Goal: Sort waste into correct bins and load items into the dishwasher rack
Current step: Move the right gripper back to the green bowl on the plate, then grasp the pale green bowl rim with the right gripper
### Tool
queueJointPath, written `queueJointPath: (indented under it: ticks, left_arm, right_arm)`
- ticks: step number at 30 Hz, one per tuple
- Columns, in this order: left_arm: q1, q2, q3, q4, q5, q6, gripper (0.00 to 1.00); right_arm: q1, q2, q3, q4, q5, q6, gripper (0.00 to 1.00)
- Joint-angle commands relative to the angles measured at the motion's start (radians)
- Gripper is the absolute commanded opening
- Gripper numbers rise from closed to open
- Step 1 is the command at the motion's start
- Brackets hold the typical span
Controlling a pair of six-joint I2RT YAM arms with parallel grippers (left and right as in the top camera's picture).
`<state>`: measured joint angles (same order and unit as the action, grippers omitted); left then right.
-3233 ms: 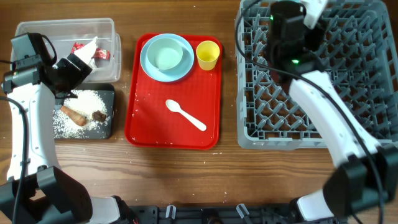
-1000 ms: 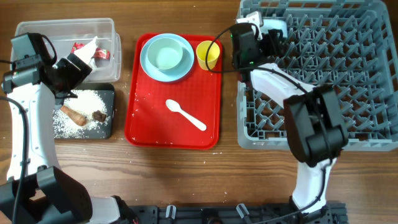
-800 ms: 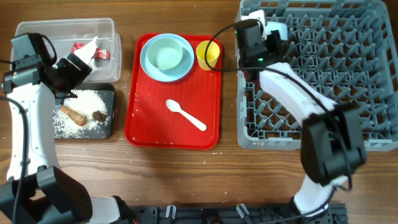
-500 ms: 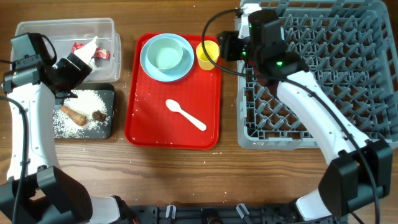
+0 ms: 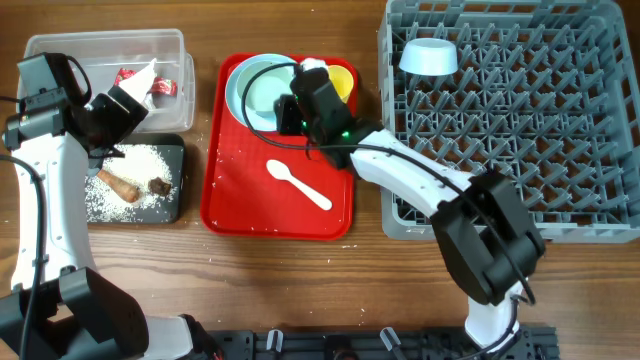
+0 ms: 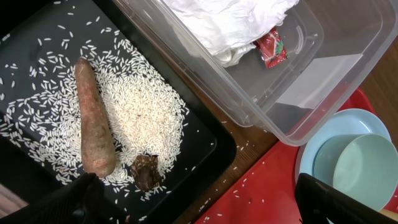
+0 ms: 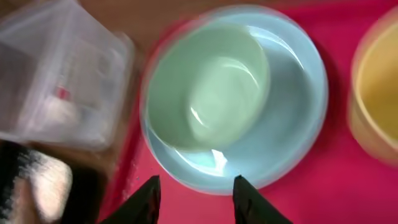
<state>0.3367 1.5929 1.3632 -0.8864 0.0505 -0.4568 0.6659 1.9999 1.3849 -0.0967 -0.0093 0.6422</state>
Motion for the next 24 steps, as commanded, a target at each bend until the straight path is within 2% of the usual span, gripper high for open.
queueJointPath:
  ticks: [1, 3, 5, 8, 15, 24]
  left_arm:
    - [0.002, 0.001, 0.009, 0.002, -0.003, 0.005, 1.00]
    - [0.002, 0.001, 0.008, 0.002, -0.003, 0.005, 1.00]
    - [0.002, 0.001, 0.009, 0.006, -0.003, 0.005, 1.00]
    - [0.002, 0.001, 0.009, 0.006, -0.003, 0.005, 1.00]
    - [0.002, 0.001, 0.009, 0.006, -0.003, 0.005, 1.00]
    - [0.002, 0.001, 0.009, 0.006, -0.003, 0.005, 1.00]
  right_arm:
    - [-0.002, 0.003, 0.237, -0.220, 0.017, -0.086, 0.42]
    - [-0.002, 0.003, 0.420, -0.432, 0.036, -0.128, 0.43]
    - [-0.002, 0.006, 0.494, -0.502, 0.038, -0.146, 0.43]
    - [-0.002, 0.031, 0.496, -0.505, 0.039, -0.145, 0.43]
    - [-0.002, 0.253, 0.496, -0.410, 0.053, -0.140, 0.40]
    - [-0.005, 0.353, 0.494, -0.382, 0.071, -0.115, 0.40]
